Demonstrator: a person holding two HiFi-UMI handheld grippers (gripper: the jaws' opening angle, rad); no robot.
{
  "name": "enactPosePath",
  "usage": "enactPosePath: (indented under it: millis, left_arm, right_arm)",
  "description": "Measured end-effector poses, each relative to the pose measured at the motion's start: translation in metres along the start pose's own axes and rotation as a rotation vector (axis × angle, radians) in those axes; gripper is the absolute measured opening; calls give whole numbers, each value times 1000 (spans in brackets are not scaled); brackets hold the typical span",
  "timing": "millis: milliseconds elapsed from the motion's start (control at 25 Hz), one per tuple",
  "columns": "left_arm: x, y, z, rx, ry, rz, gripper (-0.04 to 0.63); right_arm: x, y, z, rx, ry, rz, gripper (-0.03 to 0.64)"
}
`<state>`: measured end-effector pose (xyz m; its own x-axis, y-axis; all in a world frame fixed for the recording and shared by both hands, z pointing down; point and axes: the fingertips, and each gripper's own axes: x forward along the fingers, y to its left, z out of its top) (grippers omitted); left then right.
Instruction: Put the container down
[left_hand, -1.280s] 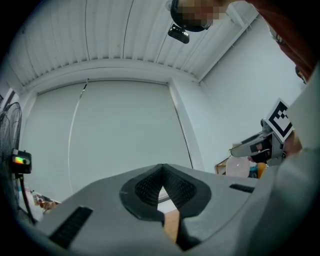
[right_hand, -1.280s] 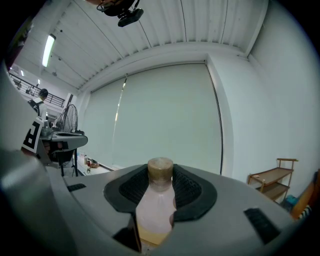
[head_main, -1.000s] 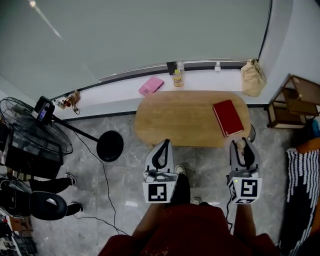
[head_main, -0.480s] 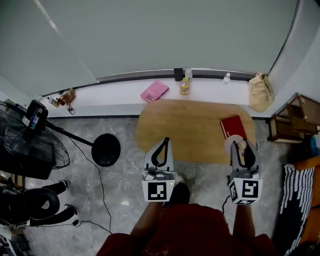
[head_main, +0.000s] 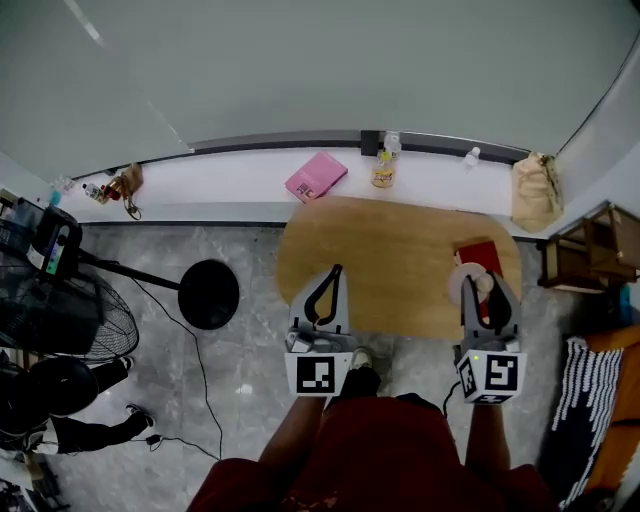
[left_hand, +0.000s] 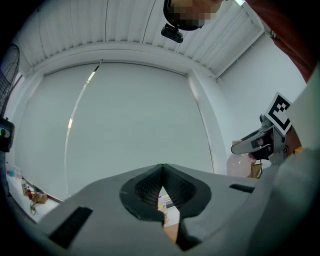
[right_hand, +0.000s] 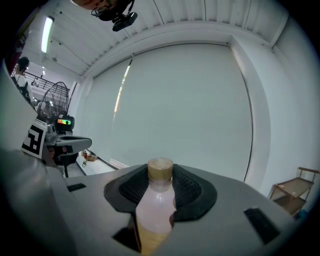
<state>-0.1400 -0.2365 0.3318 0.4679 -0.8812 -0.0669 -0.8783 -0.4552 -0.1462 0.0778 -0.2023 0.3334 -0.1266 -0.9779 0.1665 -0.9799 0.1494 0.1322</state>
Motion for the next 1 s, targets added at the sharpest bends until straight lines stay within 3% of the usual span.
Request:
enactPosePath:
  millis: [160, 800, 1000]
  left_arm:
    - [17, 14, -7, -92, -23, 12, 5]
    - [83, 13, -40, -74, 43, -9, 5]
    - [118, 13, -59, -110, 66, 2, 5]
  right_arm:
    - [21, 7, -2, -1, 14, -2, 141]
    - [84, -21, -39, 50, 76, 8, 141]
    - [122, -34, -58, 55, 108, 33, 141]
